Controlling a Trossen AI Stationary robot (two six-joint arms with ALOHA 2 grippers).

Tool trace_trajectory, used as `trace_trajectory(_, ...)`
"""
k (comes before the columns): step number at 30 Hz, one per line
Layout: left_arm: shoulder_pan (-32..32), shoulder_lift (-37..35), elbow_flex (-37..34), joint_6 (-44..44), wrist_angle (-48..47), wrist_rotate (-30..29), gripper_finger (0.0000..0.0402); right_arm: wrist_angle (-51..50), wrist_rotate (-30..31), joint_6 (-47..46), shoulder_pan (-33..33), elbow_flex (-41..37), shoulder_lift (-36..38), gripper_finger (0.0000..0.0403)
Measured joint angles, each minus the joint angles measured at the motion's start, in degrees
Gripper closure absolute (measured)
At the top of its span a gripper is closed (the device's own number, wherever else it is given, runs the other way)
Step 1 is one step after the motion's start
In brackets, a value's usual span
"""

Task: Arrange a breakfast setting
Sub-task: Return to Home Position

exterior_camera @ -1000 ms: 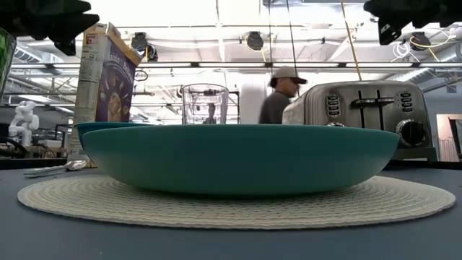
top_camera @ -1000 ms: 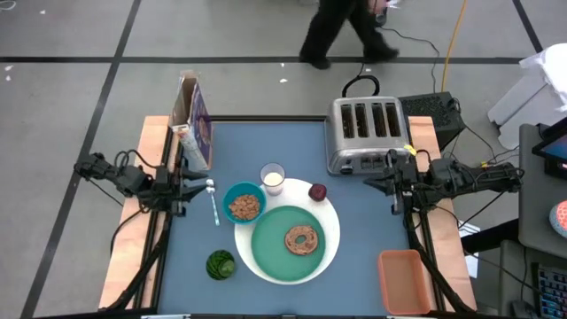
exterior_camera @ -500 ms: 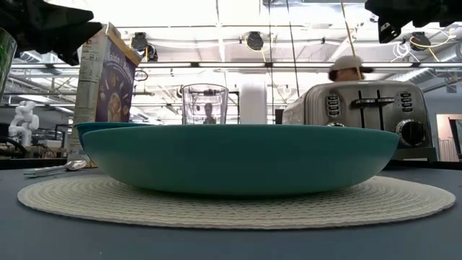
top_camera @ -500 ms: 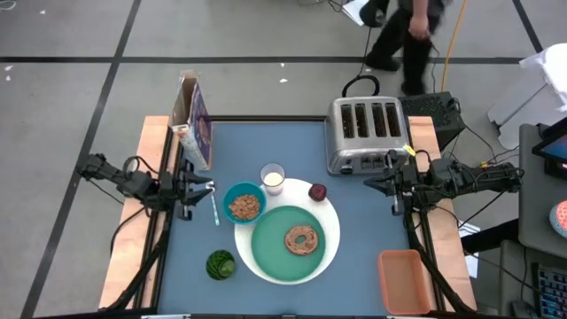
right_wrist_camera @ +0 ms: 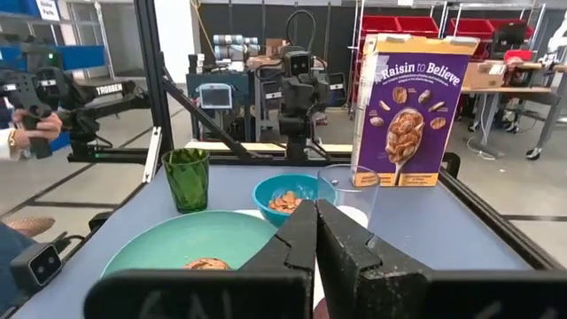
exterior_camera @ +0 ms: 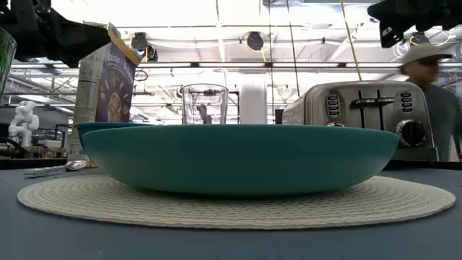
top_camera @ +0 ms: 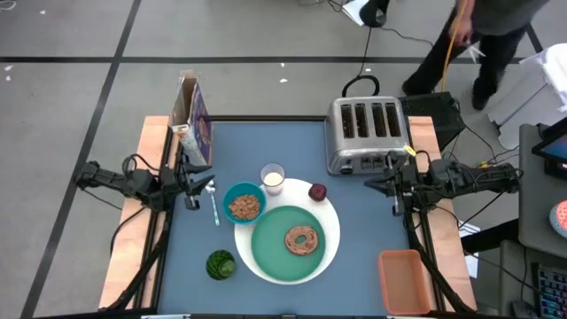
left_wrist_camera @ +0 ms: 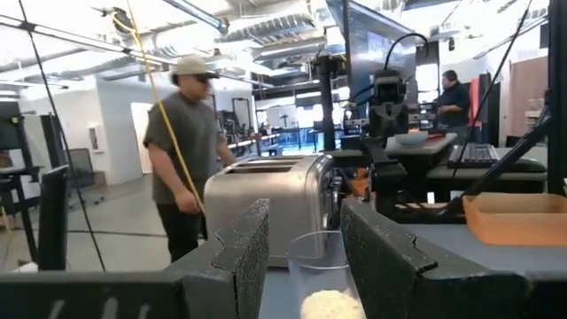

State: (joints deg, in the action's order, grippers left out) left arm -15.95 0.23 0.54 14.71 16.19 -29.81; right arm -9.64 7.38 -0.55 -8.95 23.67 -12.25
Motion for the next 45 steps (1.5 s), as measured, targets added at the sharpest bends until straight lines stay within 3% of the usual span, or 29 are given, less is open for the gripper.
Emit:
trace_trajectory(14, 1.5, 0.0, 0.0, -1.8, -2.1, 1.8, 0.0254, 8.1, 0.0, -0.4, 0.0, -13.1, 12.0, 0.0403)
trace_trajectory(24, 1.4, 0.0, 0.0, -3.2, -3.2, 1.9, 0.0254, 9.3, 0.3, -1.8, 0.0, -17.6, 12.1, 0.0403)
trace_trajectory(31, 1.4, 0.0, 0.0, -3.0, -3.2, 1.9, 0.0254, 16.3, 0.4, 0.2, 0.0, -21.7, 12.1, 0.0403)
trace_trajectory(45, 1.4, 0.0, 0.1, -3.3, -5.5, 1.9, 0.0254, 13.4, 1.9, -0.3, 0.0, -22.7, 12.1, 0.0403)
